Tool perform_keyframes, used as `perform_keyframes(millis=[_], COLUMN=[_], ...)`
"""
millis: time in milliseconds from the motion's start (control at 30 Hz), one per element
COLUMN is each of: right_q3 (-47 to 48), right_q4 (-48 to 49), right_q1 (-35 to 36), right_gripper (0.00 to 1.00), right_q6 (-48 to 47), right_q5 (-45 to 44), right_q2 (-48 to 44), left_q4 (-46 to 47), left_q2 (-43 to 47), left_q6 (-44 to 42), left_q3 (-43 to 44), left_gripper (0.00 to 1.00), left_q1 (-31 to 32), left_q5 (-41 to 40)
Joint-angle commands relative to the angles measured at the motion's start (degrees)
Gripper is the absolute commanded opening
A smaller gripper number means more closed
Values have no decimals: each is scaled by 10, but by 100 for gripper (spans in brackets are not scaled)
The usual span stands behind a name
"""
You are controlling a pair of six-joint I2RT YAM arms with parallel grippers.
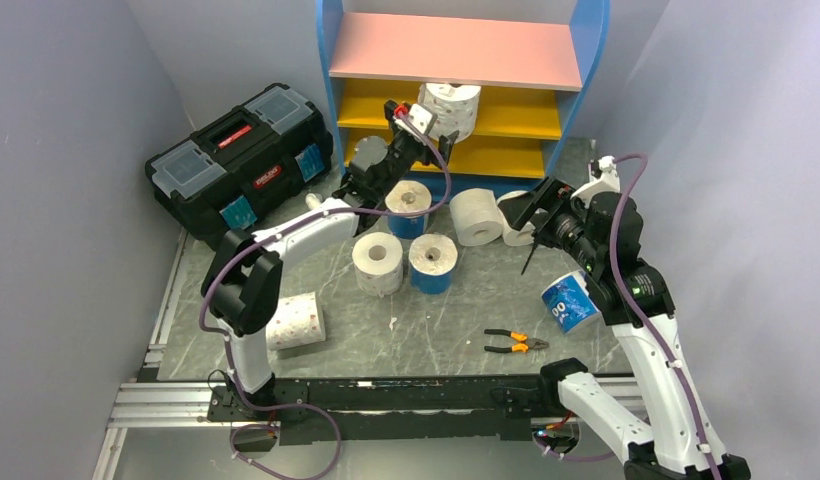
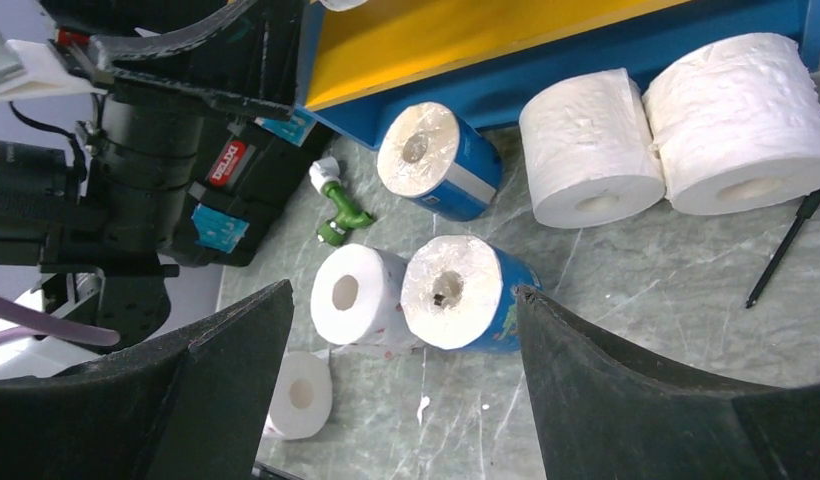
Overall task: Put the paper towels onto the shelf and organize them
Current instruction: Place the paper towel on the shelf.
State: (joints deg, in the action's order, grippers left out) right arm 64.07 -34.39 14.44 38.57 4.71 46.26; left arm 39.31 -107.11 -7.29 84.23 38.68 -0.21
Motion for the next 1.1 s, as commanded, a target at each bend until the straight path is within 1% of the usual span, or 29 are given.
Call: perform_keyframes(millis=[0, 67, 200, 300, 533, 733, 933, 1067], right_q3=[-1, -4, -12, -16, -33, -48, -56, -66], right_q4=[-8, -11, -18, -24, -47, -56, -58, -58], right_q1=[-1, -1, -1, -1, -1, -1, -1, -1], right_gripper=[84, 84, 85, 85, 86, 86, 86, 86], right_q6=[-27, -34, -47, -56, -71, -72, -68, -67], right_q5=[-7, -2, -3, -13, -45, -59, -57, -63], right_q2=[-17, -23, -41, -55, -92, -109, -112, -120], left_q4=[29, 41, 91, 114, 100, 98, 86, 78], left_q2=[47, 49, 37, 20, -13, -36, -64, -81], left_q6=[33, 63, 157, 194, 192, 205, 210, 190], left_q3=[-24, -31, -39, -27, 11, 33, 68, 87], left_gripper=[99, 99, 99, 99, 99, 99, 99, 97], left_q1=[-9, -22, -56, -75, -79, -78, -75, -62], left_q5=[66, 104, 184, 220, 231, 246, 238, 225])
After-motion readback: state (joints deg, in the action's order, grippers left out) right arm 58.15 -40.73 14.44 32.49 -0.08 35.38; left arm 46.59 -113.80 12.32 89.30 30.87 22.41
